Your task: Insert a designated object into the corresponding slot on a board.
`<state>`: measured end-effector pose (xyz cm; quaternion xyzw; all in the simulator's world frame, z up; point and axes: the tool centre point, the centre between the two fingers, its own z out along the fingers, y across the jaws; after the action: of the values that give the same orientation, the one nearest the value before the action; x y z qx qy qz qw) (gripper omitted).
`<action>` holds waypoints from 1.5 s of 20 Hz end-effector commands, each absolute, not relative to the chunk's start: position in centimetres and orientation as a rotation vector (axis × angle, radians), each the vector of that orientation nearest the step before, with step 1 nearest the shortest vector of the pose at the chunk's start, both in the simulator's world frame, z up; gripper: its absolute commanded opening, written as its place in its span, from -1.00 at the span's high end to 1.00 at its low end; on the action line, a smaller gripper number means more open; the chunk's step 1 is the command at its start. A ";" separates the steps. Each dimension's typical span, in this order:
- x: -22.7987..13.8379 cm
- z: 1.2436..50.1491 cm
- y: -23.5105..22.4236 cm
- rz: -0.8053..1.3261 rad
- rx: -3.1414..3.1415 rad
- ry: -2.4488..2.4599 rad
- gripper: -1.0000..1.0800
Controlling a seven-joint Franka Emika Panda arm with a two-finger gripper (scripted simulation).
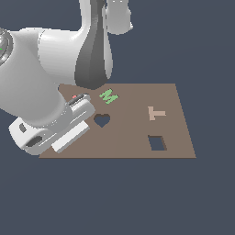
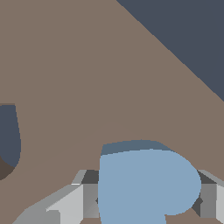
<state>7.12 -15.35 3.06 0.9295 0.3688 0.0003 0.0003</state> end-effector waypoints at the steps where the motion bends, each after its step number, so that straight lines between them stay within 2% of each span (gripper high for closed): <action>1: 7.1 3.1 -15.4 0.001 2.920 1.158 1.00; 16: 6.4 3.4 -15.2 -0.001 2.968 1.030 1.00; 30: 3.8 3.5 -13.8 0.000 3.104 0.485 1.00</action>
<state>4.11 -14.08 3.49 0.9838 0.1791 -0.0004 0.0001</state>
